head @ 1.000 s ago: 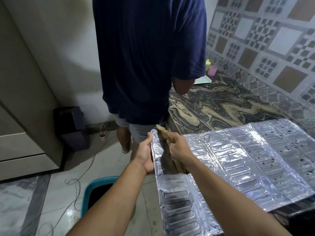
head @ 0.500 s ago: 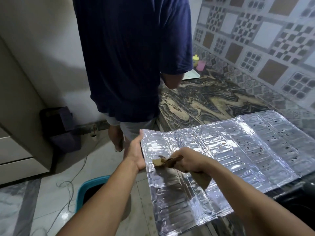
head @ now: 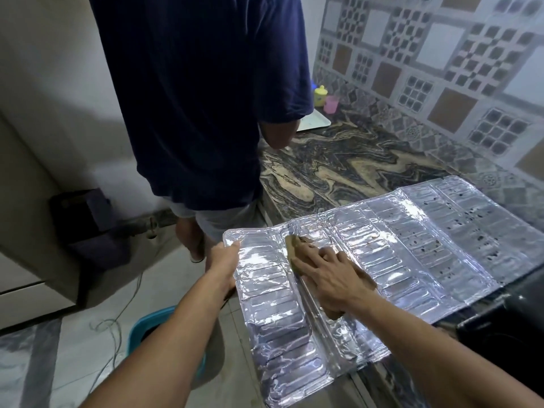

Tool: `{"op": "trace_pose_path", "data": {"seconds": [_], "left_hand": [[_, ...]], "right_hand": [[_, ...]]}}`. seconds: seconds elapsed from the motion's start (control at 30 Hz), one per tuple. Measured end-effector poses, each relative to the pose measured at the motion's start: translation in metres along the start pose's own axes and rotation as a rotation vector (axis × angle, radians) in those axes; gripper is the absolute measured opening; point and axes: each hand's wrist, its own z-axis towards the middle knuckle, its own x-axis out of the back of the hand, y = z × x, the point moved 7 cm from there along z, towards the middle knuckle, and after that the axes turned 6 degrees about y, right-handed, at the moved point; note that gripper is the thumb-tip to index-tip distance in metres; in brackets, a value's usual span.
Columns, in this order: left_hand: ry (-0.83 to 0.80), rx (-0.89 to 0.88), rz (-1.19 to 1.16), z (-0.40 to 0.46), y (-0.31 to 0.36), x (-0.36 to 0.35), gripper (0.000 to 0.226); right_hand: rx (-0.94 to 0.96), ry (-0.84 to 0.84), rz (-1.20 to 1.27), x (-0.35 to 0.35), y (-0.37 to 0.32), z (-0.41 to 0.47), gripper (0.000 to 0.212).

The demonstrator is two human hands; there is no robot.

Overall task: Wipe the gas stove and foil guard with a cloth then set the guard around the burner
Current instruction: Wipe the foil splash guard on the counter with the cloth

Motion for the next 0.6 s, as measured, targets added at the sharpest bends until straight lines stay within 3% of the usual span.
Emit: {"op": "trace_pose_path", "data": {"seconds": [0.27,0.6], "left_hand": [[0.026,-0.001,-0.011,0.000,0.003,0.001,0.021],[0.007,-0.016,-0.041,0.007,0.003,-0.003,0.017]], "right_hand": [[-0.121,0.033,-0.062,0.003,0.005,0.036,0.057],[0.069,0.096,0.192,0.019,-0.028,0.078,0.042]]}}
